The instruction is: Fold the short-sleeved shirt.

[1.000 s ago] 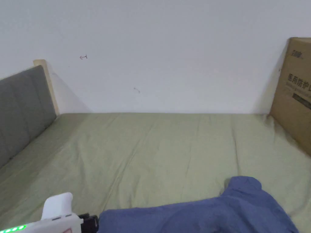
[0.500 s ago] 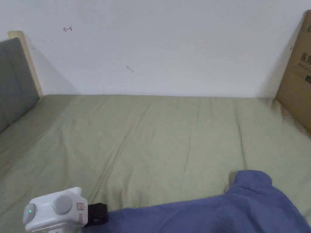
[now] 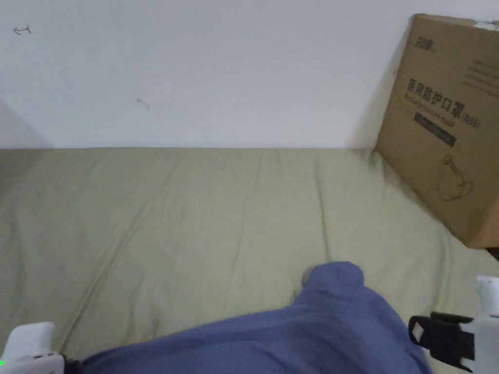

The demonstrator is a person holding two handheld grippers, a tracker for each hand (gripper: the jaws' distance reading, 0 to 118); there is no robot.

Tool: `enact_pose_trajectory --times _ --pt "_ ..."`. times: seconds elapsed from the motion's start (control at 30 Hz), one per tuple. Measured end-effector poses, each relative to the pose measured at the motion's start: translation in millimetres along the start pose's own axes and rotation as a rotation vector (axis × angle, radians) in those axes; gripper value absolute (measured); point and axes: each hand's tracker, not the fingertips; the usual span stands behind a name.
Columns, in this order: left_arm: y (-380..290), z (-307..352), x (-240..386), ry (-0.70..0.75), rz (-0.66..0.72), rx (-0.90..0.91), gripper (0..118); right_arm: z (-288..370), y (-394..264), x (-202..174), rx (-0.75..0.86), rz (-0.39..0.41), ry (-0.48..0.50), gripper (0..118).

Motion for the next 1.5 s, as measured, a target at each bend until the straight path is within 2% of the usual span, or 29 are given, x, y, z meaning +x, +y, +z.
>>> enact_pose_trajectory --times 0.07,0.13,0.17,0.2,0.27,0.33,0.37,0.47,0.57,0.67,0.7,0.73,0.8,0.83,0.93,1.03,1.17,1.33,1.5 --pt "0 5 1 -0.058 -0.007 -0.037 0 -22 26 17 0.0 -0.051 0.027 5" --pt "-3 19 -1 -0.038 0.005 0.016 0 -52 51 32 -0.02 -0.101 0.026 5" --pt "1 32 3 -0.034 0.028 0.059 0 -74 63 37 -0.072 -0.088 0.01 10" --pt "2 37 0 -0.04 0.043 0.074 0 -92 73 40 -0.099 -0.07 -0.016 29" --pt "3 48 -5 -0.027 0.059 0.089 0 -137 92 44 -0.234 -0.011 -0.124 100" --pt "8 56 -6 -0.021 0.056 0.086 0 -177 99 53 -0.362 -0.034 -0.133 104" --pt "8 58 -8 -0.024 0.055 0.08 0 -194 101 59 -0.382 -0.065 -0.117 104" --pt "8 58 -7 -0.002 0.028 0.061 0 -235 97 72 -0.461 -0.128 -0.168 104" --pt "5 54 -6 0.007 0.025 0.047 0 -262 89 79 -0.488 -0.118 -0.207 104" --pt "-2 47 -4 0.014 0.025 0.01 0 -263 80 74 -0.487 -0.098 -0.238 97" --pt "-1 43 -5 0.015 0.026 -0.002 0 -258 80 70 -0.464 -0.067 -0.254 91" --pt "-3 41 -5 0.015 0.027 -0.013 0 -250 79 63 -0.448 -0.023 -0.25 79" --pt "-7 41 -4 0.012 0.028 -0.026 0 -236 76 52 -0.46 0.066 -0.23 24" --pt "-7 41 -4 0.01 0.031 -0.029 0 -230 74 49 -0.483 0.079 -0.173 4" --pt "-8 53 -3 0.005 0.05 -0.019 0 -201 67 36 -0.473 0.075 -0.136 4" --pt "-2 75 -4 -0.017 0.072 0.011 0 -158 73 25 -0.367 0.104 -0.133 3" --pt "17 119 0 -0.042 0.042 0.089 0 -76 96 23 -0.216 0.015 -0.058 3" --pt "58 185 10 -0.083 -0.002 0.219 0 20 123 13 -0.05 0.053 -0.09 3" --pt "110 246 27 -0.077 -0.076 0.345 0 92 163 2 0.089 0.016 -0.1 3"
